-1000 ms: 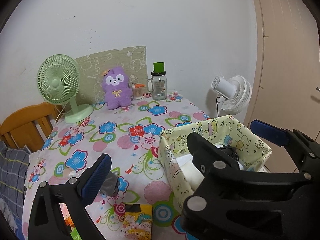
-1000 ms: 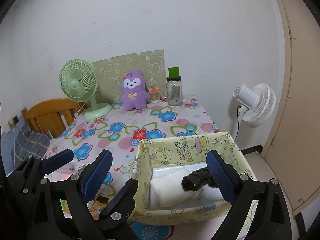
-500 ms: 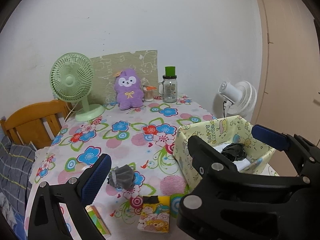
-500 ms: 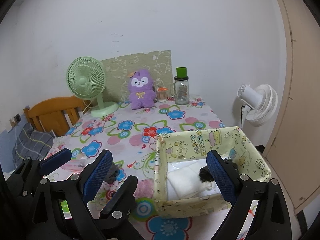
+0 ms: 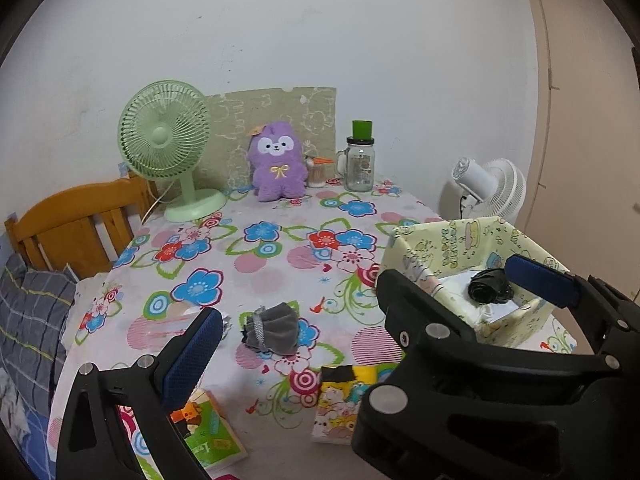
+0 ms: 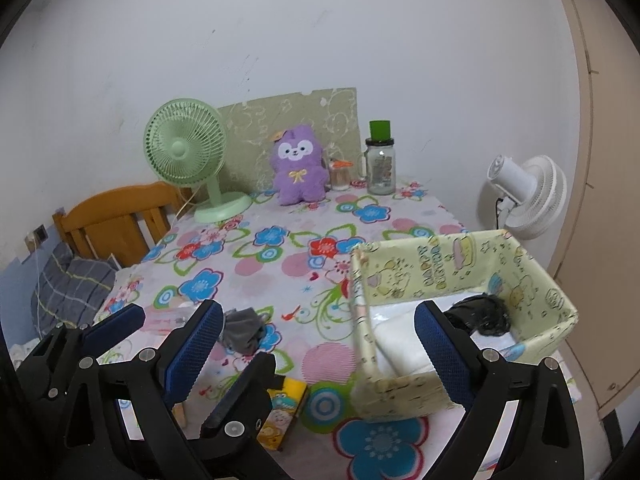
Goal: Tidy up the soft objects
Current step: 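Withdraw both tools from the box back toward the remaining items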
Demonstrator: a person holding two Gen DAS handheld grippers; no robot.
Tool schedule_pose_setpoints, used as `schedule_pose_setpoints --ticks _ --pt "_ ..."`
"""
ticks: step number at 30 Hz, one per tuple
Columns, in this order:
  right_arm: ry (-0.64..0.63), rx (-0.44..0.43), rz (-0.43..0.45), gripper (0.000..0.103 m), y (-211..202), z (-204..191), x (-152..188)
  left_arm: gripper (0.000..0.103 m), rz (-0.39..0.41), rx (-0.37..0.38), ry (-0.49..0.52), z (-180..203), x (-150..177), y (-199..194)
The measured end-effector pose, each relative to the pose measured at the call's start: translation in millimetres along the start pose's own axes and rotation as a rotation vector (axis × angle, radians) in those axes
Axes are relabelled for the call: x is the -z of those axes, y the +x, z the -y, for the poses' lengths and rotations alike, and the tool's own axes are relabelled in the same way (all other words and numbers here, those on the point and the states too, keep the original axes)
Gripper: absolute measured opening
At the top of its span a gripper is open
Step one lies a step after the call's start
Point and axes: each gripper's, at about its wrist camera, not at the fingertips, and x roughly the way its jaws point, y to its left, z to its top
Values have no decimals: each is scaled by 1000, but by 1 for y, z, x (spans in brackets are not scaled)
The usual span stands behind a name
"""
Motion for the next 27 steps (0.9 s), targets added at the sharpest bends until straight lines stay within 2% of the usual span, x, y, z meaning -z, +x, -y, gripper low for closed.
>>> schedule_pose_setpoints --ticks 14,18,27 --pt "-31 -19 -35 98 20 -27 21 102 -40 -23 -78 -33 27 11" --pt "-45 -26 -52 98 27 -36 28 102 -36 -53 -80 -40 36 12" --pt "-25 -49 -88 98 42 -47 40 102 -130 -71 -109 -57 50 24"
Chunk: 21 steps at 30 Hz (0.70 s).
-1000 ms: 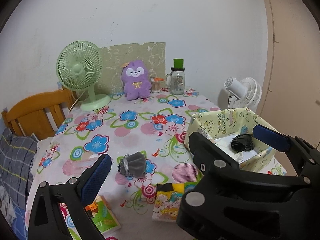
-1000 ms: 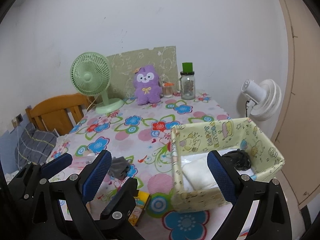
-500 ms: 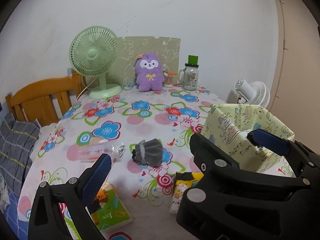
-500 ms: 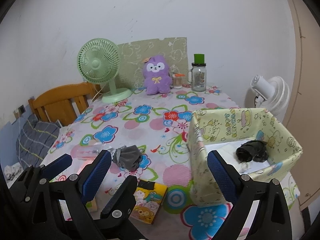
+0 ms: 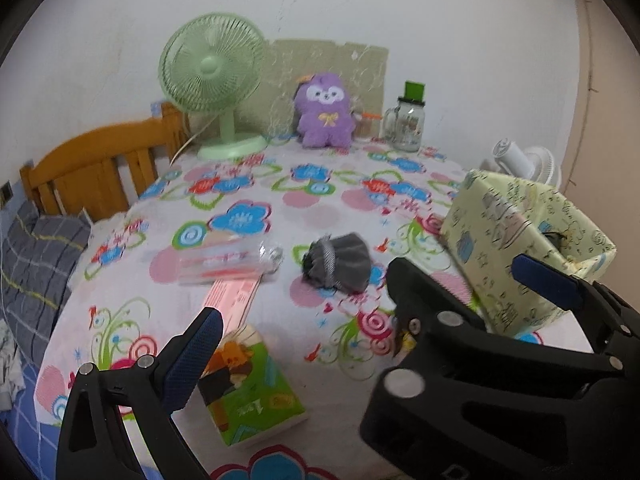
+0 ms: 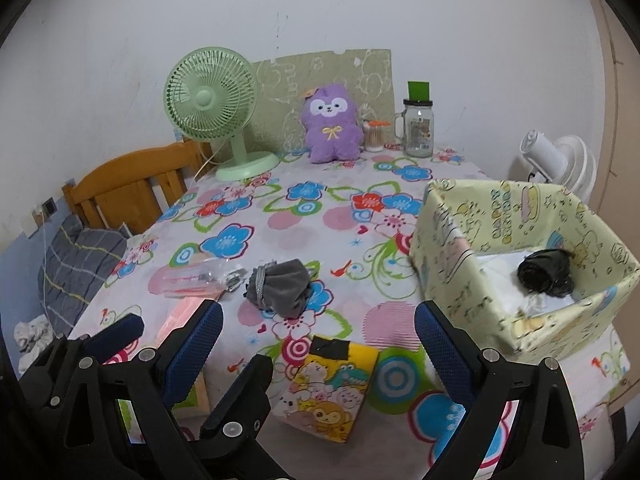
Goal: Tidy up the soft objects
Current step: 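Withdraw both tools from the box back toward the remaining items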
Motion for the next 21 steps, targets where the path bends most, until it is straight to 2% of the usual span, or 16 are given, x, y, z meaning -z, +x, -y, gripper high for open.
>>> schedule_pose_setpoints --ticks 7,21 --pt "-20 1 -41 98 14 -8 10 102 -60 -75 -41 -17 10 15" --pt "-45 21 -102 98 35 -13 23 103 -96 -94 -67 -29 26 30"
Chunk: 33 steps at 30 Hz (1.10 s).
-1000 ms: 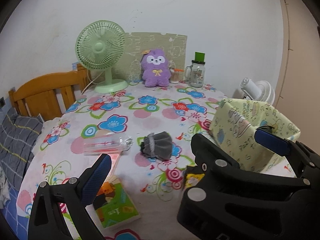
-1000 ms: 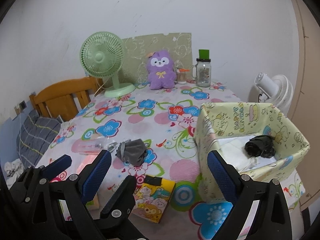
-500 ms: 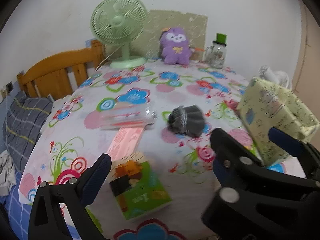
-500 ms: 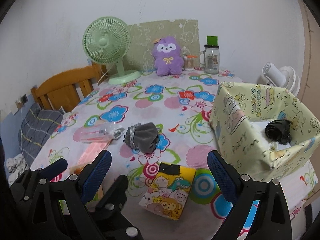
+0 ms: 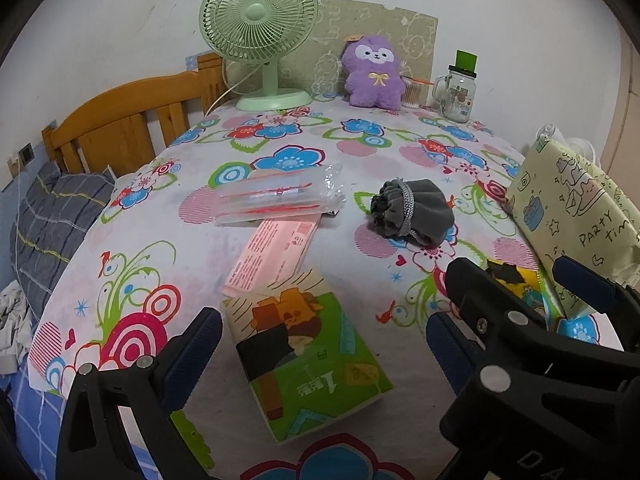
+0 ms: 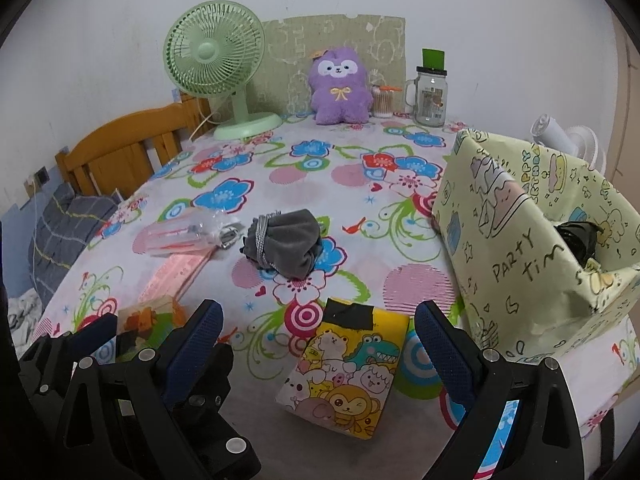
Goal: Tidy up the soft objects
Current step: 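Withdraw both tools from the box back toward the remaining items, then grasp the green pack with the left gripper while the right grasps the cartoon tissue pack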
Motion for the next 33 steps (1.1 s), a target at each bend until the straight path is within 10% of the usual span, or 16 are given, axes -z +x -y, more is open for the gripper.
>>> schedule_pose_setpoints --ticks 23,33 --pt "73 23 -89 98 18 16 7 54 -38 10 47 12 1 9" --pt "92 43 -139 60 27 18 6 53 -33 -26 102 26 -3 12"
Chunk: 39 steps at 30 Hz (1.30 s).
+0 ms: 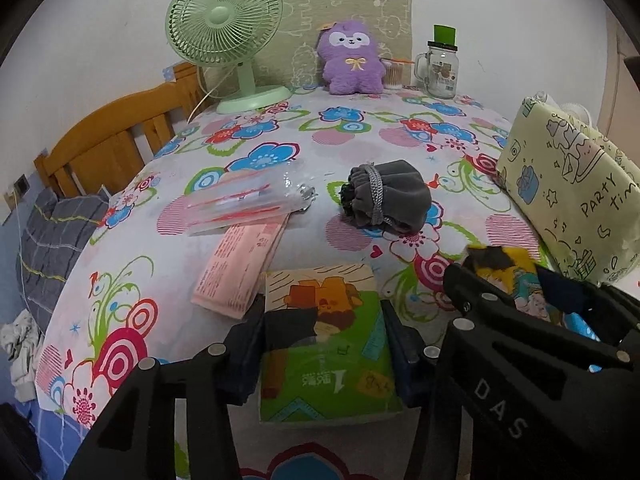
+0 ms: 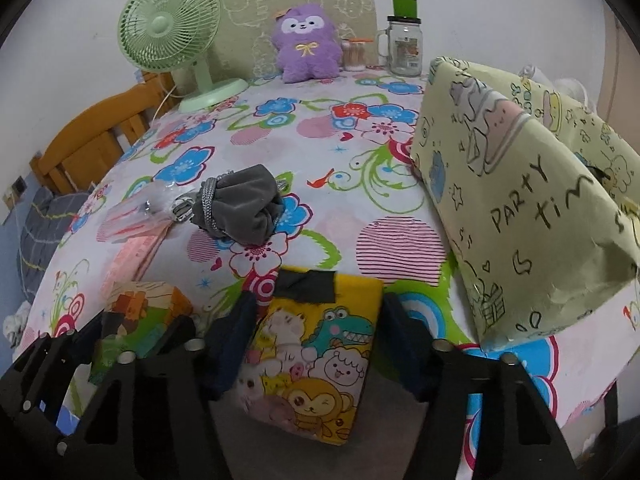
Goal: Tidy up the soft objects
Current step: 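Grasp the green pack with the left gripper while the right grasps the cartoon tissue pack, then carry the green pack with the left gripper while the right carries the tissue pack toward the box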
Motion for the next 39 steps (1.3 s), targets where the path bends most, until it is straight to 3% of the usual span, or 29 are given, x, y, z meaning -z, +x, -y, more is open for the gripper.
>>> schedule_pose_setpoints --ticks 5,39 --pt "-12 -1 5 53 1 -2 -4 52 -11 32 -5 2 -5 3" --pt "-66 -35 161 53 -53 -8 -60 52 128 74 -23 2 -59 -46"
